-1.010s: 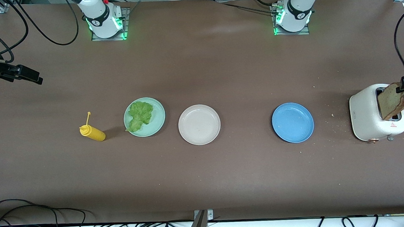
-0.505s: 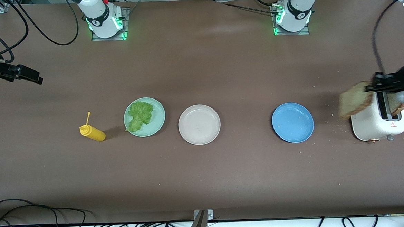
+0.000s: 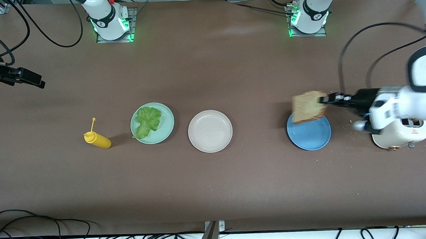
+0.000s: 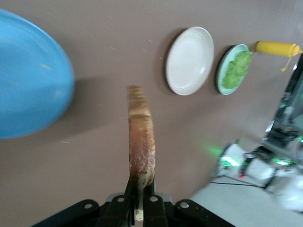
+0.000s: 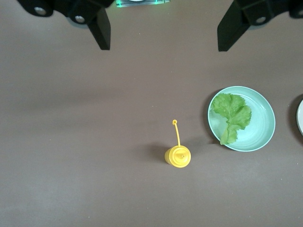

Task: Make sandwich on beige plate with both arms
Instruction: 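Carry the bread slice with the left gripper onto the beige plate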

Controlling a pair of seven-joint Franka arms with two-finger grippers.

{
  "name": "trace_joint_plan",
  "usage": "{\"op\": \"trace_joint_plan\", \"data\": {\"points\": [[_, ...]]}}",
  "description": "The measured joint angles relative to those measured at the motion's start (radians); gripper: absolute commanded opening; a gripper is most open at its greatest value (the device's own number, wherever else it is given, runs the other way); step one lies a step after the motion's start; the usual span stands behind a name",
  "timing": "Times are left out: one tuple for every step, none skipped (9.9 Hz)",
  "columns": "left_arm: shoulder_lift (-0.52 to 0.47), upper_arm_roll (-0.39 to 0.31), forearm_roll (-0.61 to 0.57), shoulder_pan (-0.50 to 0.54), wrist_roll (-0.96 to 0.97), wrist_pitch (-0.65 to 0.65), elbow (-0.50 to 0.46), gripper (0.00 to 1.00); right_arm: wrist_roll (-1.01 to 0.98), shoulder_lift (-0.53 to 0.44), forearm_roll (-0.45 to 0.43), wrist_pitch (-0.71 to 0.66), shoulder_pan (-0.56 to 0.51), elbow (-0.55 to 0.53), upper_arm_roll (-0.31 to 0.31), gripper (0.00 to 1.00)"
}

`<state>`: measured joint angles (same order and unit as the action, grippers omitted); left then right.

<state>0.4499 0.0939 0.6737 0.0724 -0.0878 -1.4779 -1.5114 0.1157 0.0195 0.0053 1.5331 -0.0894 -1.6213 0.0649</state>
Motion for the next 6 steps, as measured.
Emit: {"op": "trace_joint_plan", "data": {"points": [[0.033, 0.0, 0.074, -0.04, 0.069, -0.002, 0.001, 0.0, 0.0, -0.001, 0.0, 0.0, 0.0, -0.001, 0.0, 1.0], [0.058, 0.0, 0.134, -0.076, 0.096, -0.019, 0.002, 0.0, 0.0, -0.001, 0.0, 0.0, 0.0, -0.001, 0.0, 1.0], [0.072, 0.001, 0.182, -0.105, 0.108, -0.057, 0.005, 0.0, 0.0, -0.001, 0.0, 0.0, 0.0, -0.002, 0.0, 1.0], [0.076, 0.001, 0.219, -0.135, 0.122, -0.107, 0.006, 0.0, 0.0, -0.001, 0.0, 0.0, 0.0, -0.002, 0.0, 1.0], [0.077, 0.001, 0.248, -0.175, 0.139, -0.159, 0.006, 0.0, 0.0, -0.001, 0.0, 0.0, 0.0, -0.002, 0.0, 1.0], [0.081, 0.001, 0.277, -0.214, 0.148, -0.215, 0.006, 0.0, 0.0, -0.001, 0.0, 0.0, 0.0, -0.003, 0.0, 1.0]]}}
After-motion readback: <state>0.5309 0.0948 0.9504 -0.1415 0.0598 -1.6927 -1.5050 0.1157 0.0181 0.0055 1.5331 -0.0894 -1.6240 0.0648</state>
